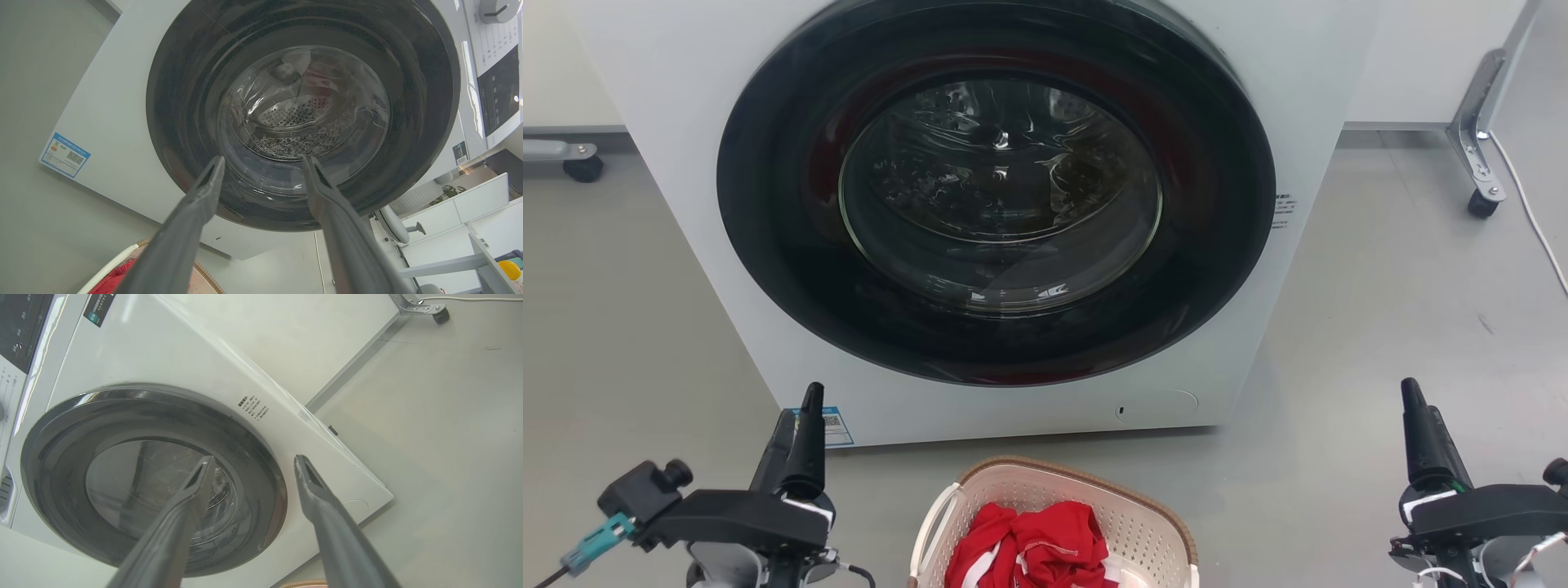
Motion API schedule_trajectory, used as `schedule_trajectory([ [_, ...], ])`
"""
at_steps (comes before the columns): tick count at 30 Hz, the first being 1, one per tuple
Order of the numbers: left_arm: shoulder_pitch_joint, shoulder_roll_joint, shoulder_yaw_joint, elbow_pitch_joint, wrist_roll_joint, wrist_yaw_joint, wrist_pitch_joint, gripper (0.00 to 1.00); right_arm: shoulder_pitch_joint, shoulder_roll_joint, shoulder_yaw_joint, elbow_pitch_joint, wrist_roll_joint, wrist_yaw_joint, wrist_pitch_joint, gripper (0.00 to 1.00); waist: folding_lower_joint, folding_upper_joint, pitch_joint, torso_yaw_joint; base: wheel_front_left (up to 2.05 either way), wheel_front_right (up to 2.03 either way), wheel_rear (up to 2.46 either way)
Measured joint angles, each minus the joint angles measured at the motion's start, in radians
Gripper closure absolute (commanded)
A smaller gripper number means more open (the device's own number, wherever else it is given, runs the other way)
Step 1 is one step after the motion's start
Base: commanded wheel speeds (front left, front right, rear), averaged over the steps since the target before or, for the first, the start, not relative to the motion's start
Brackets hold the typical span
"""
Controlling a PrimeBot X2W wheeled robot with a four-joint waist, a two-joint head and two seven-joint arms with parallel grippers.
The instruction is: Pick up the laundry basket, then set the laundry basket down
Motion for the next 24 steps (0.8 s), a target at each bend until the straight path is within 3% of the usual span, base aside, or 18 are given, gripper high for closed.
schedule_trajectory([
  [17, -0.036, 0.061, -0.121, -0.032, 0.359, 0.098, -0.062, 0.0, -0.021, -0.077, 0.131, -0.025, -0.351, -0.067, -0.063, 0.0, 0.0, 0.0, -0.002, 0.009, 0.0, 0.0, 0.0],
  [24, -0.039, 0.064, -0.138, -0.04, 0.441, 0.117, -0.088, 0.0, -0.033, -0.093, 0.169, -0.034, -0.463, -0.089, -0.089, 0.0, 0.0, 0.0, -0.002, 0.013, 0.0, 0.0, 0.0],
])
